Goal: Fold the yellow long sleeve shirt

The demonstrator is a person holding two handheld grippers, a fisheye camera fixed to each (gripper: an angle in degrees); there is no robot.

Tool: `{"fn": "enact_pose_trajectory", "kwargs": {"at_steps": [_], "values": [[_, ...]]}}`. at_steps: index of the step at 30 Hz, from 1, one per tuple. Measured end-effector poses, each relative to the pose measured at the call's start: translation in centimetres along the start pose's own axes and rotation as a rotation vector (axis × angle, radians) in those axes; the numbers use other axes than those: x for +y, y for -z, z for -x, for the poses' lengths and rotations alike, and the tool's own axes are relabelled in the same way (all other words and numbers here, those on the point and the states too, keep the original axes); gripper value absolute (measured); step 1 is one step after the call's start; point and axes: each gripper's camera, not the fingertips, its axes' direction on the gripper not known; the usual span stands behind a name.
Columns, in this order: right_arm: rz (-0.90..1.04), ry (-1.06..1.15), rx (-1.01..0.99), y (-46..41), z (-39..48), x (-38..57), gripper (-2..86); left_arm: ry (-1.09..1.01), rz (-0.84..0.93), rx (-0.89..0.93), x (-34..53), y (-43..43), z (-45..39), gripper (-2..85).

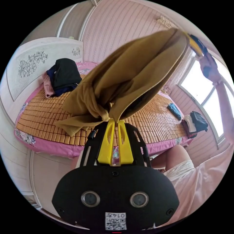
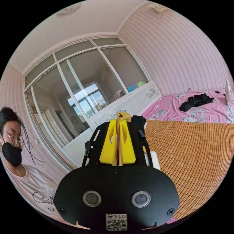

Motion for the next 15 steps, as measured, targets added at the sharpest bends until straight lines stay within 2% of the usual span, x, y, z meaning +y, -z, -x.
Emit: {"fn": "enact_pose_trajectory", "kwargs": {"at_steps": [3,5,8,12,15], "values": [[-0.028,-0.225,0.226,7.1,-8.3,5.8,1.8,-0.008,-0.022,0.072,-0.4,1.4,-0.3,-0.8],[0.084,-0.454,0.406,10.5,-13.7,13.0,2.3,-0.064,0.008,0.086,-0.3,1.2,-1.6,-0.9],[0.235,-0.633,0.527,12.6,-16.8,20.2,3.6,-0.164,0.115,0.098,0.4,-0.3,-4.2,-0.9],[0.245,-0.585,0.619,14.7,-16.6,21.7,8.0,-0.16,0.212,0.158,1.0,-1.7,-6.4,-0.8],[0.347,-0.497,0.618,14.2,-16.8,20.6,10.9,-0.12,0.226,0.162,0.9,-1.9,-7.1,-0.8]]}}
